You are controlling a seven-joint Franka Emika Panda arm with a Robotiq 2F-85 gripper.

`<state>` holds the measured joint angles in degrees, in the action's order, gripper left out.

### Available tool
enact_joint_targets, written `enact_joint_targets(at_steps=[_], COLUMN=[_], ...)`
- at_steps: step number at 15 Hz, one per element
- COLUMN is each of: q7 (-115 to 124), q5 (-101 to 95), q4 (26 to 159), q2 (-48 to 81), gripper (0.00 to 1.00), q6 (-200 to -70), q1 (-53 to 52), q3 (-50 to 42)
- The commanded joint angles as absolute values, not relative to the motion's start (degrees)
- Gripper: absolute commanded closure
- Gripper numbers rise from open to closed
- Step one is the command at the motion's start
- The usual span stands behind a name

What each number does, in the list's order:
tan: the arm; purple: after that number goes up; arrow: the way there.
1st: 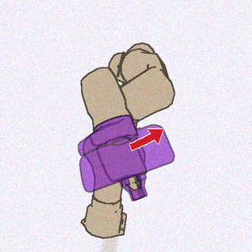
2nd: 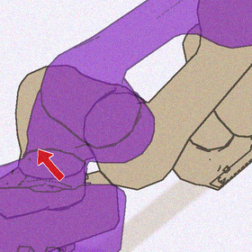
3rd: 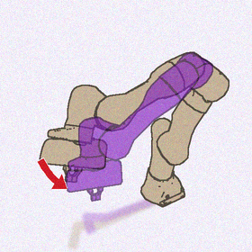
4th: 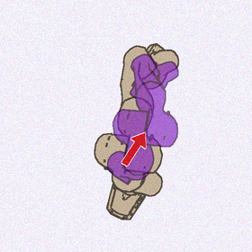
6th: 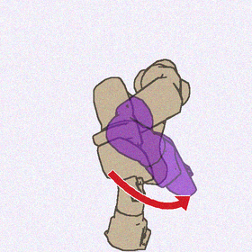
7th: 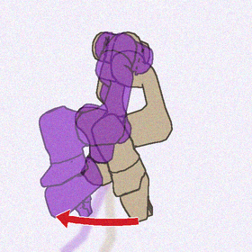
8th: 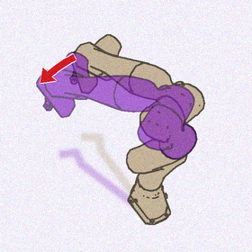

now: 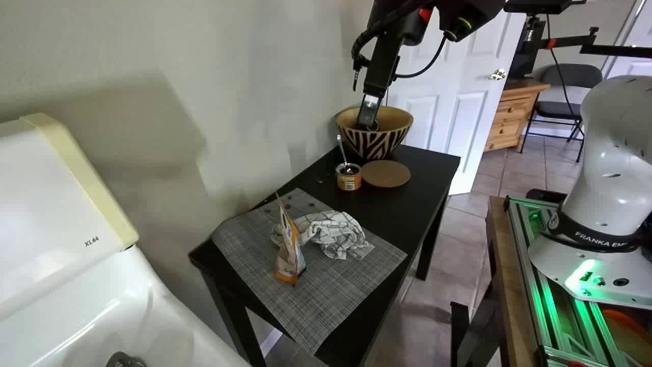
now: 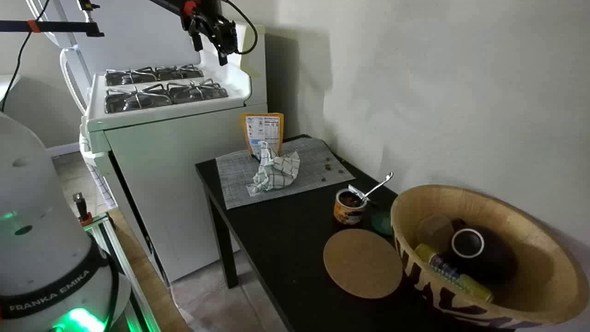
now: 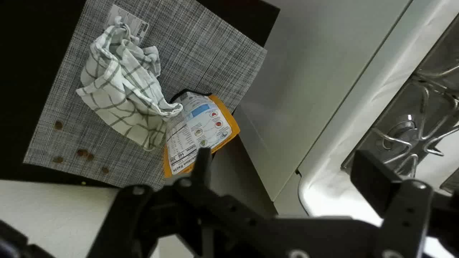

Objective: Move the mug to the table

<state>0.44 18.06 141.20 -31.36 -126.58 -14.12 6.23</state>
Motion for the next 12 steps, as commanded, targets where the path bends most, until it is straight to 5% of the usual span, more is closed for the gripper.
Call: enact_joint_targets(at_steps=[1, 12], q7=[0.3, 0.0], q5=[18.2, 10.7], q4=[141.0, 143.1], q2=[-31.4, -26.8], gripper=[0.00, 0.00], q6=[-126.3, -140.4], q1=[-13.8, -5.8], q3=[6.5, 4.0])
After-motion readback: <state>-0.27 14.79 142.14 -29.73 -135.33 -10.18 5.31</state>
